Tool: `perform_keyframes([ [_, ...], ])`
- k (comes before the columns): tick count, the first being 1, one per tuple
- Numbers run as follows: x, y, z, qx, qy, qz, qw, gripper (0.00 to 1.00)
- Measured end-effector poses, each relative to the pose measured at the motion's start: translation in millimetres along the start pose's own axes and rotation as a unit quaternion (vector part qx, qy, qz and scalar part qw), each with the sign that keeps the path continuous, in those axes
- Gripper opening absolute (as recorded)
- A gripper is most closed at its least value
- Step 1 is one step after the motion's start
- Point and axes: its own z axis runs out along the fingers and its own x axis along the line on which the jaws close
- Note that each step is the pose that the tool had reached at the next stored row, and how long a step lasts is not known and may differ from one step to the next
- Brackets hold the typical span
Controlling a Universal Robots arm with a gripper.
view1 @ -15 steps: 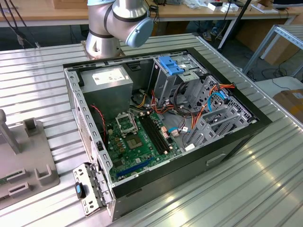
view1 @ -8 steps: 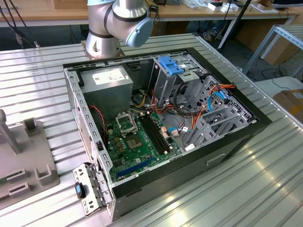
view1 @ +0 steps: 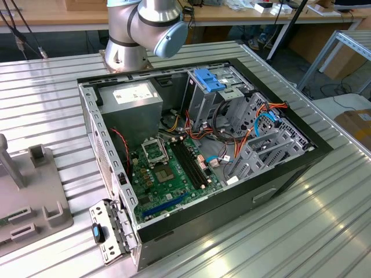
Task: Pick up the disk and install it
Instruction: 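Pick up the disk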
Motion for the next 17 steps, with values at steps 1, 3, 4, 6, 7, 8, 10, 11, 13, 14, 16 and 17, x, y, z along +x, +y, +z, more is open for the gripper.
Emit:
perform_keyframes([
  [1,-0.1,-0.1,-3.7,0.0000,0.0000,0.000,1.0000,0.37],
  [3,-0.2,-0.1,-7.8,0.0000,0.0000,0.000,1.0000,0.37],
  [4,-0.3,-0.1,-10.3,0.0000,0.0000,0.000,1.0000,0.37],
  [6,-0.3,-0.2,-10.6,0.0000,0.0000,0.000,1.0000,0.37],
  [7,-0.3,-0.2,-10.6,0.0000,0.0000,0.000,1.0000,0.37],
  [8,-0.3,-0.2,-10.6,0.0000,0.0000,0.000,1.0000,0.37],
  [10,-0.3,-0.2,-10.6,0.0000,0.0000,0.000,1.0000,0.37],
  [11,-0.3,-0.2,-10.7,0.0000,0.0000,0.000,1.0000,0.37],
  [13,-0.3,-0.2,-10.7,0.0000,0.0000,0.000,1.0000,0.37],
  [14,-0.3,-0.1,-11.1,-0.0002,0.0001,0.000,1.0000,0.37],
  [16,-0.5,-0.2,-15.7,0.0000,0.0000,0.000,1.0000,0.37],
  [17,-0.6,-0.3,-18.4,0.0000,0.0000,0.000,1.0000,0.37],
])
